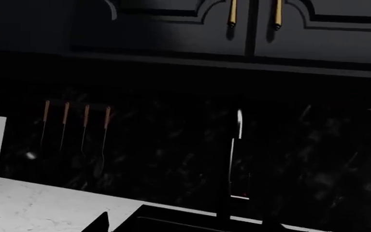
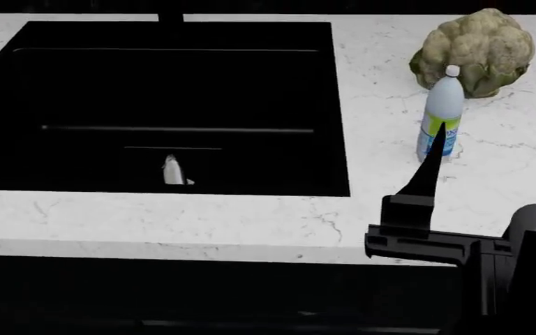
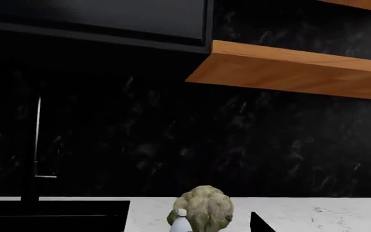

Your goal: Turn the sink spout to the right.

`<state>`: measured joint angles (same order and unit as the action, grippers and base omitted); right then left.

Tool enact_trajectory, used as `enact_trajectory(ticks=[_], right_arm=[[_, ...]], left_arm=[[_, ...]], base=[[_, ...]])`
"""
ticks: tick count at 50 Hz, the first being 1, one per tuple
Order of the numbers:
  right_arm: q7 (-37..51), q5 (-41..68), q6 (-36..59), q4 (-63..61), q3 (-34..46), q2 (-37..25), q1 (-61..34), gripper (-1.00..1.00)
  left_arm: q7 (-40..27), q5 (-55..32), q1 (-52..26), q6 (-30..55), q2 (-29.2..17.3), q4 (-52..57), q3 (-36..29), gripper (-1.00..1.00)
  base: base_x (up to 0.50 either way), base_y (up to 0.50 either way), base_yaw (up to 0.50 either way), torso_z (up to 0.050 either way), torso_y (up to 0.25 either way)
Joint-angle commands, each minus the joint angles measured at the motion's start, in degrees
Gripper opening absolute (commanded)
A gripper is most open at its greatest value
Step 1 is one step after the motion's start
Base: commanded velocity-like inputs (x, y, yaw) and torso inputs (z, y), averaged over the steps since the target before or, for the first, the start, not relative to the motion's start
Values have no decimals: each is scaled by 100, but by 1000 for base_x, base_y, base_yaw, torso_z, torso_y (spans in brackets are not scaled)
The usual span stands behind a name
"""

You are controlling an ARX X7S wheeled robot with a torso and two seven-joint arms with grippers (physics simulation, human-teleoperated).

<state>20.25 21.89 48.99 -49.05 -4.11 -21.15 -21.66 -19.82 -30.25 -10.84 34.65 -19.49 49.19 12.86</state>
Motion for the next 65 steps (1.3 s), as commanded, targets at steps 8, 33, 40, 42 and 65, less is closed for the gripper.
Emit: enact_trajectory(ticks=[8,33,40,42,65], right_arm=[[-29,44,-185,5,37,3,44,100],[2,141,-237,19,34,6,61,100],[-9,159,-250,53,80,4,21,100],[11,199,-185,5,51,-2,8,100],[44,233,-269,50,63,-21,75,100]], left_arm=[[-37,-55,-3,-33,-44,8,8,100],[-84,-65,18,-116,-107,-48,29,100],[-71,-67,16,-160,-111,-148,25,100],[-73,-70,28,-169,-116,-154,38,100],[-128,-152,13,-176,-141,-135,-1,100]], base=[[194,351,0,0,0],[232,350,0,0,0],[299,270,0,0,0],[324,156,0,0,0],[324,7,0,0,1]])
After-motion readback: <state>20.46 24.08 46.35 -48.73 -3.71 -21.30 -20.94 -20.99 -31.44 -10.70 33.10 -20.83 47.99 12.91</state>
